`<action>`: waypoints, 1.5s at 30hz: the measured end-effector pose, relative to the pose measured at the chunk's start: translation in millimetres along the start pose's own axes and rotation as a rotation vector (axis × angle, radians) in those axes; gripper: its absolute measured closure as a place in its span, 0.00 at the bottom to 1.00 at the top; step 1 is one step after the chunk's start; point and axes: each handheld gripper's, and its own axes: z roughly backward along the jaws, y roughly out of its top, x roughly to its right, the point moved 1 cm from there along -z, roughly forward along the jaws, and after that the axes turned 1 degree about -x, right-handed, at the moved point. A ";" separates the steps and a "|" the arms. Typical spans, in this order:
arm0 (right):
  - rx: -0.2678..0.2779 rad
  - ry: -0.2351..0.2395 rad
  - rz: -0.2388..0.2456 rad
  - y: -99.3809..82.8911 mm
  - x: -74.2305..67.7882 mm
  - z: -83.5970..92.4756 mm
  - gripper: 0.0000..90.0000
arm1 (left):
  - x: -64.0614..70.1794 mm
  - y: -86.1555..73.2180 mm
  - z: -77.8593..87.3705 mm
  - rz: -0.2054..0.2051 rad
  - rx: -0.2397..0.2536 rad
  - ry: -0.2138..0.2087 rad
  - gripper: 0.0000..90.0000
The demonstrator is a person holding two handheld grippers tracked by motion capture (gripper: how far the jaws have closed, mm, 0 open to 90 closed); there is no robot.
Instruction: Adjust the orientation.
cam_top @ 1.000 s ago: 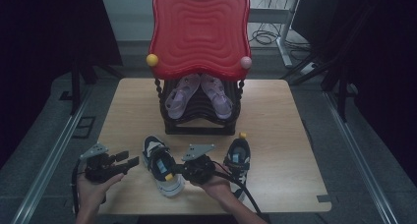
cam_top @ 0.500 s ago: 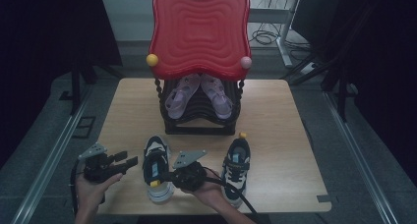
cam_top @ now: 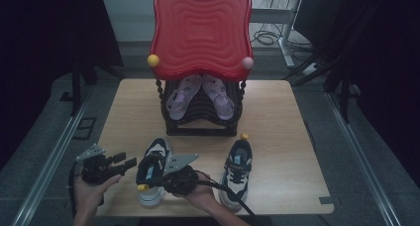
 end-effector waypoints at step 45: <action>0.033 -0.098 -0.003 -9.0 3.5 45.9 0.96 | -8.7 -2.0 9.8 0.018 0.030 0.028 0.46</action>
